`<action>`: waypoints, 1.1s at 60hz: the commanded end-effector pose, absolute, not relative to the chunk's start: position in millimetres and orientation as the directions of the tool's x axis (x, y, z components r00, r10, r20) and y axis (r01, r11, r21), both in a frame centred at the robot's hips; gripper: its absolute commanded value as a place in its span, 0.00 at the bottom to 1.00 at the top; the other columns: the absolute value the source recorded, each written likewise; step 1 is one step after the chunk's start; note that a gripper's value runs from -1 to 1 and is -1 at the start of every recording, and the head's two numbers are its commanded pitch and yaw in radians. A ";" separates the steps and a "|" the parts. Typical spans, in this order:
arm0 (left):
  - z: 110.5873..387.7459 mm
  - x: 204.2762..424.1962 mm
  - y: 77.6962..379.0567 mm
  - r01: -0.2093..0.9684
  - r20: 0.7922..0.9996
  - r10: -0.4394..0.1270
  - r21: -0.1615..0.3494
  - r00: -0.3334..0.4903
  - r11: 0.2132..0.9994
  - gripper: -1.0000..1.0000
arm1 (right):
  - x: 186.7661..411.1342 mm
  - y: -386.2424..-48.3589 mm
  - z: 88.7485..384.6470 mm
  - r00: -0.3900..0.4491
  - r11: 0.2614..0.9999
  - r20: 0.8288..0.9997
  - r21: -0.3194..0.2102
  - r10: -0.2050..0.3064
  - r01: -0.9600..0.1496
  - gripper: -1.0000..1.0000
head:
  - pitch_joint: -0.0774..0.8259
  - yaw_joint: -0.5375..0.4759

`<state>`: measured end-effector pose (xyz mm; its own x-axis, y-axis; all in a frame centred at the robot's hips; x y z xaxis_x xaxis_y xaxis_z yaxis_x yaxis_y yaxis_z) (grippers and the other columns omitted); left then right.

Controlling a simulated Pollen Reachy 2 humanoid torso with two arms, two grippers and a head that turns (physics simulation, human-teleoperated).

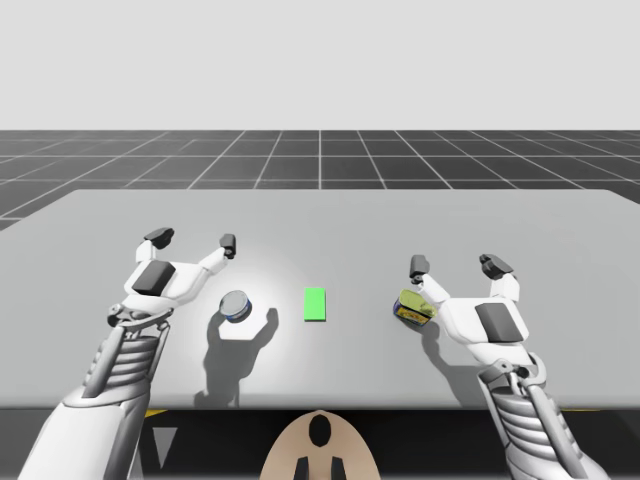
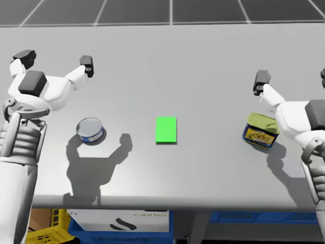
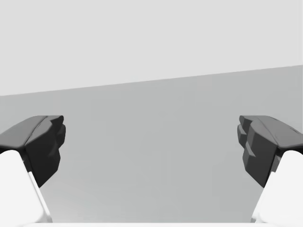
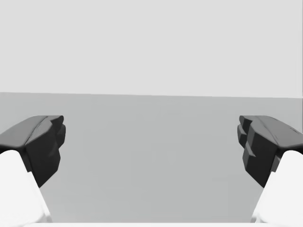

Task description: Look at the card. If it is red, pick the object on the left. If it is green, pick the object on the right.

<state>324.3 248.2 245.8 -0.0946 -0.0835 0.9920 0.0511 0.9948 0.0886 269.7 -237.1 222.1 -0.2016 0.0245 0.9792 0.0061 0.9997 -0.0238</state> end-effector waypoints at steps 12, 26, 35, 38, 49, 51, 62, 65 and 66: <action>246.0 324.2 248.6 0.051 0.992 -0.084 0.089 -0.095 0.995 0.00 | 269.0 -233.7 221.1 -0.199 1.000 0.980 -0.013 0.013 0.004 0.00 | 0.85 0.54; 246.9 323.5 247.5 0.055 0.992 -0.082 0.087 -0.097 0.995 0.00 | 269.2 -234.3 221.2 -0.200 1.000 0.980 -0.014 0.014 0.003 0.00 | 0.87 0.35; 246.6 323.2 246.2 0.059 0.992 -0.082 0.088 -0.095 0.994 0.00 | 268.7 -234.2 221.8 -0.202 1.000 0.979 -0.014 0.014 0.001 0.00 | 0.90 0.23; 246.8 322.9 245.9 0.060 0.992 -0.083 0.089 -0.097 0.994 0.00 | 268.4 -233.9 222.2 -0.203 1.000 0.979 -0.014 0.014 0.000 0.00 | 0.91 0.21; 247.6 322.2 246.2 0.059 0.990 -0.085 0.092 -0.109 0.994 0.00 | 264.7 -230.9 225.7 -0.202 1.000 0.979 -0.024 0.022 -0.006 0.00 | 0.90 0.17; 247.6 322.0 246.2 0.059 0.990 -0.084 0.091 -0.109 0.994 0.00 | 262.5 -229.8 227.5 -0.199 0.999 0.979 -0.033 0.034 0.004 0.00 | 0.90 0.17; 248.5 319.5 243.4 0.066 0.989 -0.086 0.094 -0.118 0.993 0.00 | 229.1 -216.8 242.4 -0.145 0.995 0.984 -0.100 0.101 0.015 0.00 | 0.88 0.17; 248.1 319.7 243.0 0.068 0.989 -0.086 0.095 -0.118 0.993 0.00 | 216.1 -211.1 242.8 -0.122 0.997 0.990 -0.068 0.072 0.035 0.00 | 0.88 0.17; 248.0 320.0 243.2 0.068 0.989 -0.087 0.095 -0.117 0.993 0.00 | 213.6 -210.1 242.5 -0.122 0.997 0.990 -0.069 0.072 0.032 0.00 | 0.88 0.17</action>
